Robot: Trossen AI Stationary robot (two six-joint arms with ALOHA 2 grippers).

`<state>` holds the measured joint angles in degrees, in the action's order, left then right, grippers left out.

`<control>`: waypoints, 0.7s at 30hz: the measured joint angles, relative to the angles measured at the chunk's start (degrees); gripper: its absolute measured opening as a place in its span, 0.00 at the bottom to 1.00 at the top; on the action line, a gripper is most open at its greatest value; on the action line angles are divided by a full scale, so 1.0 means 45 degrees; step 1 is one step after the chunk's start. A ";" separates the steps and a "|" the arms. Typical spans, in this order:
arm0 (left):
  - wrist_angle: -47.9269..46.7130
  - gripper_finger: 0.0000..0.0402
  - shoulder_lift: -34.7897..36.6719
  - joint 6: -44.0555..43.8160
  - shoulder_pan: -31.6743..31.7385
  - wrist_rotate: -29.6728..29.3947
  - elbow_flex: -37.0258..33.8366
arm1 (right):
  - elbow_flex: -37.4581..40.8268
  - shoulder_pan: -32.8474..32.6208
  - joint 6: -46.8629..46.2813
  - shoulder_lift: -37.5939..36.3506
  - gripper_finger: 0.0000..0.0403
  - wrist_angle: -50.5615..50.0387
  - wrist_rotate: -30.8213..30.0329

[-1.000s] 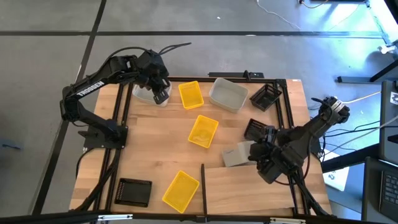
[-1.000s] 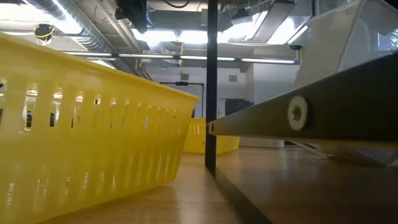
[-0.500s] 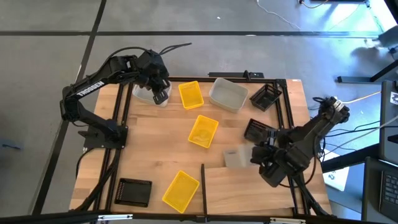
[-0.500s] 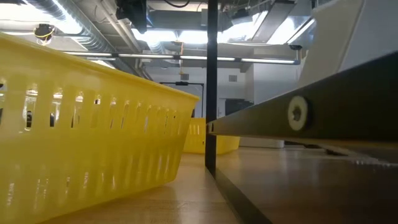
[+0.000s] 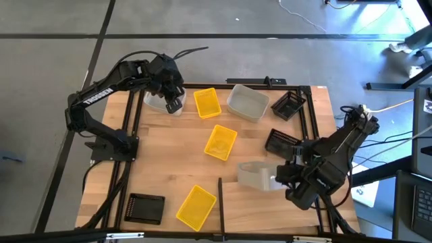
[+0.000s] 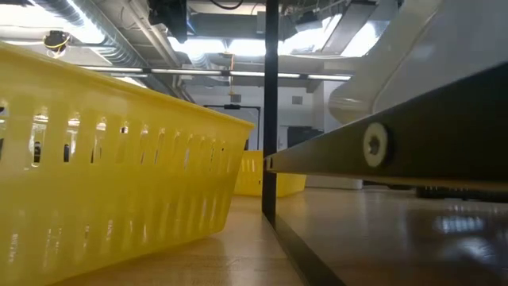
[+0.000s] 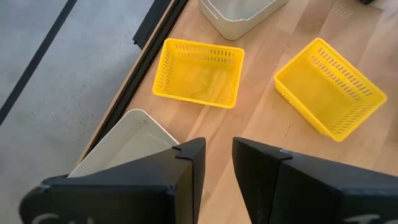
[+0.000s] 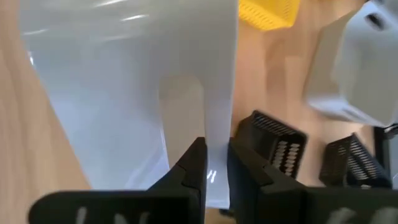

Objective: Stack baskets on shelf by color
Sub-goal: Put the bottom left gray bin on the shelf

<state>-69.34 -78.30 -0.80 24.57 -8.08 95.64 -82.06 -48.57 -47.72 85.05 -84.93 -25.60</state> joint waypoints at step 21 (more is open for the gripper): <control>0.0005 0.18 0.0000 0.0319 0.0001 0.0000 -0.0001 | -0.0015 -0.0780 0.0812 0.2519 0.09 0.1886 0.2301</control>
<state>-69.32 -78.30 0.64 24.58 -8.08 95.64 -82.13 -52.07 -44.07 96.38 -76.45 -15.25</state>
